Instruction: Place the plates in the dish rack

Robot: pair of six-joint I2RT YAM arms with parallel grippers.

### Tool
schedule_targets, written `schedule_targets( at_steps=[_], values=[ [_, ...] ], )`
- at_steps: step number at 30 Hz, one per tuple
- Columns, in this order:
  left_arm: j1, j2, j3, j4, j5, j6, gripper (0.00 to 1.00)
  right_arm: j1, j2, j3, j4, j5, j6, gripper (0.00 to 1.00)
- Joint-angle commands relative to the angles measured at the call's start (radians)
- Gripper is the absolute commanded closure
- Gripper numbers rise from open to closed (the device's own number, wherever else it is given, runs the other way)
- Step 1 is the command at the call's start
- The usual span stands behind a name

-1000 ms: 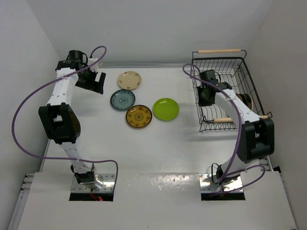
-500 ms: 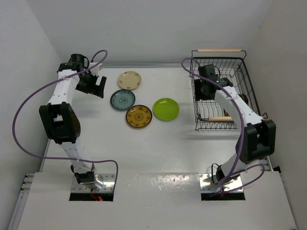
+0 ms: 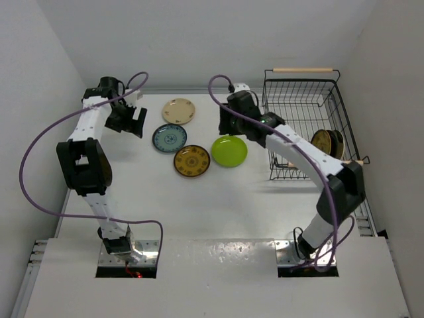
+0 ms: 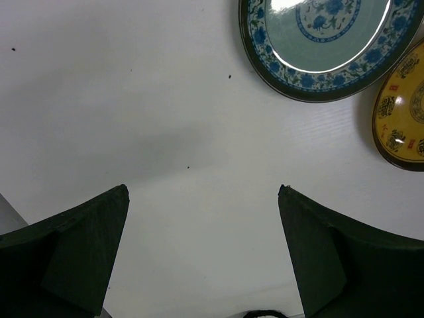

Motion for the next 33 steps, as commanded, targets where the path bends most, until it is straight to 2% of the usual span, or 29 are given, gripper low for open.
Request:
schedule_targets(
  at_steps=[1, 2, 3, 4, 7, 11, 15, 18, 22, 27, 30, 33],
  values=[
    [0.002, -0.027, -0.013, 0.006, -0.029, -0.017, 0.01, 0.004, 0.084, -0.052, 0.029, 0.057, 0.299, 0.38],
    [0.002, -0.027, -0.026, 0.006, -0.041, -0.017, 0.01, 0.013, 0.088, -0.067, 0.031, 0.089, 0.415, 0.26],
    [0.002, -0.036, -0.037, 0.006, -0.041, -0.017, 0.01, 0.021, 0.088, -0.092, 0.041, 0.205, 0.451, 0.22],
    [-0.007, -0.036, -0.037, 0.017, -0.041, -0.017, 0.01, 0.029, 0.085, -0.125, 0.057, 0.232, 0.477, 0.19],
    [-0.007, -0.045, -0.047, 0.017, -0.041, -0.017, 0.01, 0.05, 0.111, -0.195, 0.133, 0.299, 0.569, 0.18],
    [-0.007, -0.045, -0.056, 0.017, -0.041, -0.017, 0.01, 0.049, 0.191, -0.161, 0.031, 0.326, 0.733, 0.18],
    [-0.007, -0.055, -0.056, 0.017, -0.041, -0.008, 0.01, 0.049, 0.237, -0.198, -0.005, 0.346, 0.961, 0.2],
    [-0.007, -0.055, -0.066, 0.017, -0.041, -0.008, 0.01, 0.049, 0.274, -0.224, 0.006, 0.339, 1.053, 0.22],
    [-0.007, -0.064, -0.076, 0.017, -0.041, 0.001, 0.01, 0.047, 0.321, -0.198, -0.041, 0.353, 1.117, 0.22],
    [-0.007, -0.064, -0.085, 0.017, -0.061, 0.012, 0.01, 0.029, 0.355, -0.245, -0.006, 0.29, 1.167, 0.25],
    [-0.007, -0.064, -0.085, 0.017, -0.061, 0.012, 0.01, 0.023, 0.384, -0.252, -0.002, 0.275, 1.174, 0.31],
    [-0.007, -0.064, -0.085, 0.017, -0.061, 0.012, 0.01, 0.017, 0.397, -0.264, -0.005, 0.276, 1.169, 0.48]
  ],
)
